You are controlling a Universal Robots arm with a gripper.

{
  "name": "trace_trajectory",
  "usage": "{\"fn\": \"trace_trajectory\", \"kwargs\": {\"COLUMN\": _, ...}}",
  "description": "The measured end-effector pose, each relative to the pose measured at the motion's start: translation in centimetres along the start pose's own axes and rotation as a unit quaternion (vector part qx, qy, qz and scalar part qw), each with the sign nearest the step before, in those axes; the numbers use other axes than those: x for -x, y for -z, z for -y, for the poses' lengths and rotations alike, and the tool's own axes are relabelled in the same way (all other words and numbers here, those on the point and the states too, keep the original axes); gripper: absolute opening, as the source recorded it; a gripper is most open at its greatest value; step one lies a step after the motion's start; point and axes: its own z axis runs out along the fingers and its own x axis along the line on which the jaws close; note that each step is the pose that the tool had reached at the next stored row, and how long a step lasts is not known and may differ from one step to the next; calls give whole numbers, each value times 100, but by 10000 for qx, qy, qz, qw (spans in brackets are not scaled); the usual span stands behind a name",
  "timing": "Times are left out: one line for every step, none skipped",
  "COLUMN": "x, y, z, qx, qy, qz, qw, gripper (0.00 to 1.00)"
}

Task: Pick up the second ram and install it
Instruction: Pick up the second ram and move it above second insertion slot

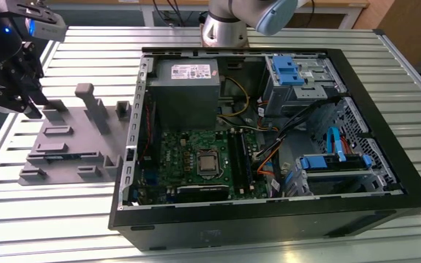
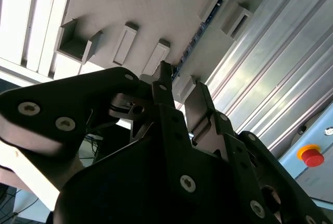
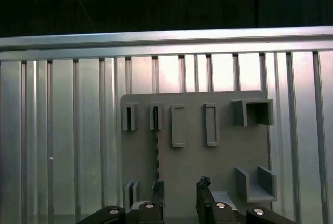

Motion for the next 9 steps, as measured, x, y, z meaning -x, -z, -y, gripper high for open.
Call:
{"fn": "trace_trajectory", "kwargs": {"x": 0, "y": 0, "z": 0, "qx": 0, "qy": 0, "qz": 0, "qw": 10000, "gripper": 38}}
{"fn": "trace_trajectory", "kwargs": {"x": 0, "y": 0, "z": 0, "qx": 0, "qy": 0, "qz": -1, "qw": 10000, "gripper": 38}}
{"fn": "trace_trajectory", "kwargs": {"x": 0, "y": -1, "z": 0, "qx": 0, "qy": 0, "qz": -3, "qw": 10000, "gripper": 38}}
{"fn": "trace_trajectory", "kwargs": {"x": 0, "y": -3, "z": 1, "qx": -1, "qy": 0, "qz": -5, "qw": 10000, "gripper": 38}}
{"fn": "trace_trajectory", "kwargs": {"x": 0, "y": -6, "z": 1, "qx": -2, "qy": 1, "qz": -9, "qw": 10000, "gripper": 38}}
{"fn": "trace_trajectory", "kwargs": {"x": 0, "y": -9, "z": -2, "qx": -2, "qy": 0, "qz": -14, "qw": 10000, "gripper": 38}}
{"fn": "trace_trajectory", "kwargs": {"x": 0, "y": -14, "z": -5, "qx": -3, "qy": 0, "qz": -20, "qw": 10000, "gripper": 38}}
{"fn": "trace_trajectory", "kwargs": {"x": 0, "y": -19, "z": -7, "qx": -2, "qy": 0, "qz": -28, "qw": 10000, "gripper": 38}}
{"fn": "trace_trajectory", "kwargs": {"x": -1, "y": -24, "z": -9, "qx": -3, "qy": -1, "qz": -34, "qw": 10000, "gripper": 38}}
